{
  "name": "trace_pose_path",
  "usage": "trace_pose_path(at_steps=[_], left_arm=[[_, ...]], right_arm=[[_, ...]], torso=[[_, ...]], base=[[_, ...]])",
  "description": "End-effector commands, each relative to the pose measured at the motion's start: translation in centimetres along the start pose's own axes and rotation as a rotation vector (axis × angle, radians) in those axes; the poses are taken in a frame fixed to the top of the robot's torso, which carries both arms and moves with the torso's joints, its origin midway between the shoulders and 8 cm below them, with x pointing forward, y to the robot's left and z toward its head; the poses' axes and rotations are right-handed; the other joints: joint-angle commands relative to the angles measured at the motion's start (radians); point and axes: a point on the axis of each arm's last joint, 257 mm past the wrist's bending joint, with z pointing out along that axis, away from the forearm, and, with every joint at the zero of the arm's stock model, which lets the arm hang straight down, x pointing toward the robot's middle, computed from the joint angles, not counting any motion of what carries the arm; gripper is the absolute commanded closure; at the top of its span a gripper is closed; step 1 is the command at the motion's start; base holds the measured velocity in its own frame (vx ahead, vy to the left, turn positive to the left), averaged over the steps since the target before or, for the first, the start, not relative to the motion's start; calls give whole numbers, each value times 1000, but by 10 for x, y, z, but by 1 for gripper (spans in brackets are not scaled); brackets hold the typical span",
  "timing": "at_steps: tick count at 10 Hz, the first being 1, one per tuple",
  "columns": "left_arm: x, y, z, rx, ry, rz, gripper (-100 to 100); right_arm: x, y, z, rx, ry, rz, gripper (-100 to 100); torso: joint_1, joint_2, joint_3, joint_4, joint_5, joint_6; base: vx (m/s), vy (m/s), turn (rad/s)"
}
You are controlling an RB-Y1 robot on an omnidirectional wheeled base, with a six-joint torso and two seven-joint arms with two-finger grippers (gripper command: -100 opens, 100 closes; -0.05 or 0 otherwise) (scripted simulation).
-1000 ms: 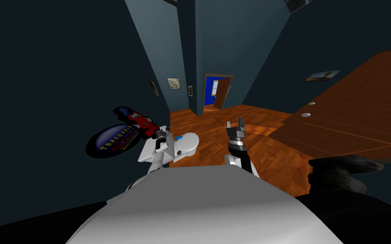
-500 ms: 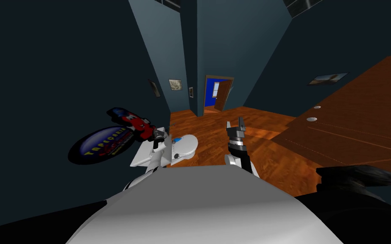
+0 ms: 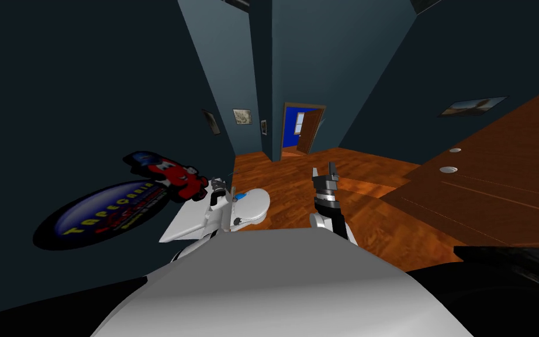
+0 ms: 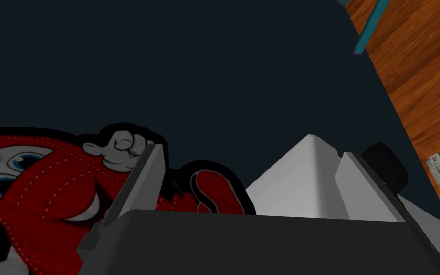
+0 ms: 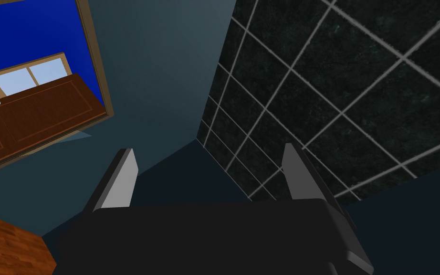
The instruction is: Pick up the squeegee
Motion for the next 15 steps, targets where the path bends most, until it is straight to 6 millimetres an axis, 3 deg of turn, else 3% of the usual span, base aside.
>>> trace_pose_path(at_steps=[1,6,7,8,12,15], left_arm=[[-5,2,1,-8,-11,6,-100],[-13,11,0,-32,-37,14,-100],[-13,12,0,-33,-38,14,0],[-3,14,8,-39,-15,9,-100],[25,10,33,-36,45,4,-100],[25,16,38,-54,47,9,-100]], right_arm=[[0,0,0,0,0,0,0],[0,0,0,0,0,0,0],[0,0,0,0,0,0,0],[0,0,0,0,0,0,0],[0,0,0,0,0,0,0],[0,0,0,0,0,0,0]], torso=[[0,0,0,0,0,0],[0,-1,-1,0,0,0],[5,3,1,0,1,0],[8,7,4,1,2,0],[8,6,4,1,1,0],[8,7,4,1,1,0]], base=[[141,-147,43],[138,-130,48],[13,-13,-3],[27,-28,73],[44,-53,86],[28,-42,51]])
